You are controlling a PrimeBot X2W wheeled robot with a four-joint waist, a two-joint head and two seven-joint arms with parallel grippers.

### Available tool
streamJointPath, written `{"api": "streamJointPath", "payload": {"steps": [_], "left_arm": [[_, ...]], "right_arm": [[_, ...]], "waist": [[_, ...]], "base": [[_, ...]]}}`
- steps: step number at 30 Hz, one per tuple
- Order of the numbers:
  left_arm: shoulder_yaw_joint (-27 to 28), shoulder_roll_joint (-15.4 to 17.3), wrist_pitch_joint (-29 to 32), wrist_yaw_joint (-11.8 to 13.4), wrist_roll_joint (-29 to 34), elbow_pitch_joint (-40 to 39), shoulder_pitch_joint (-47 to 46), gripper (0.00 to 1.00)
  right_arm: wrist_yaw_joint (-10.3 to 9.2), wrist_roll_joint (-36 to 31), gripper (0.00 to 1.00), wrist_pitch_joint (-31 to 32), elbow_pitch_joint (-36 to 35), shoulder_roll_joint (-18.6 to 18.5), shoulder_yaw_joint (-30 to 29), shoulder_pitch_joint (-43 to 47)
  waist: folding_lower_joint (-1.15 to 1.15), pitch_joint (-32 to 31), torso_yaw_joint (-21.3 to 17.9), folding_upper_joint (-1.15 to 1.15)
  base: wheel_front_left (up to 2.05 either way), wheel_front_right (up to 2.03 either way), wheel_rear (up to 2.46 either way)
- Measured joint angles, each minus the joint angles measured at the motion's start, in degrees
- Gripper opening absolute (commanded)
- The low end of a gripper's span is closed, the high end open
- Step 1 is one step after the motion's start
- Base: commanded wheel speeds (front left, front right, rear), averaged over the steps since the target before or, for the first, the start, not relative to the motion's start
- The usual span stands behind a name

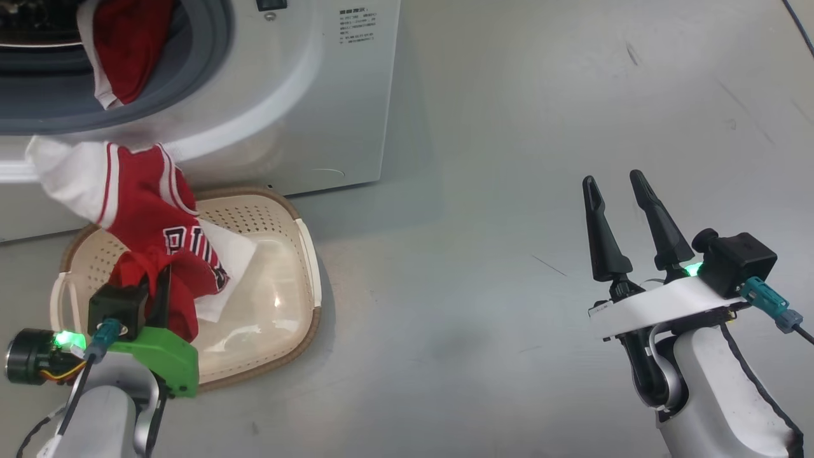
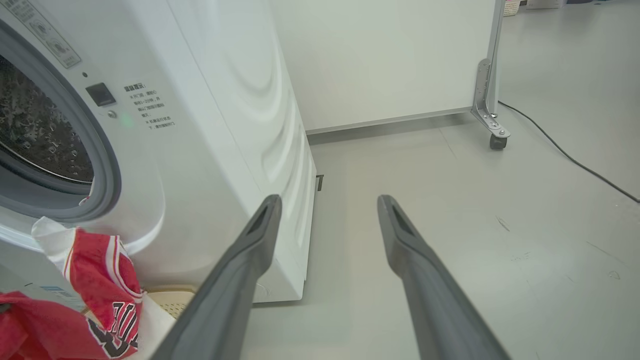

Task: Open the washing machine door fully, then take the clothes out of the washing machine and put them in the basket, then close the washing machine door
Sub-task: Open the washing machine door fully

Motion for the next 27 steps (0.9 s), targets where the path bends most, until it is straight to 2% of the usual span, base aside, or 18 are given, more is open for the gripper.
{"api": "streamJointPath", "payload": {"steps": [16, 27], "left_arm": [[-0.3, 2.1, 1.3, -0.9, 0.9, 10.0, -8.7, 0.0], [2.1, 3.3, 2.1, -0.8, 0.0, 18.3, -12.0, 0.0]], "right_arm": [[0.0, 0.0, 1.0, 0.0, -1.3, 0.8, -0.1, -2.4], [0.0, 0.1, 1.0, 0.0, -1.7, 1.2, -1.3, -3.8]], "waist": [[0.0, 7.3, -4.4, 0.0], [0.0, 11.1, -6.1, 0.0]], "base": [[0.0, 0.0, 0.0], [0.0, 0.0, 0.0]]}}
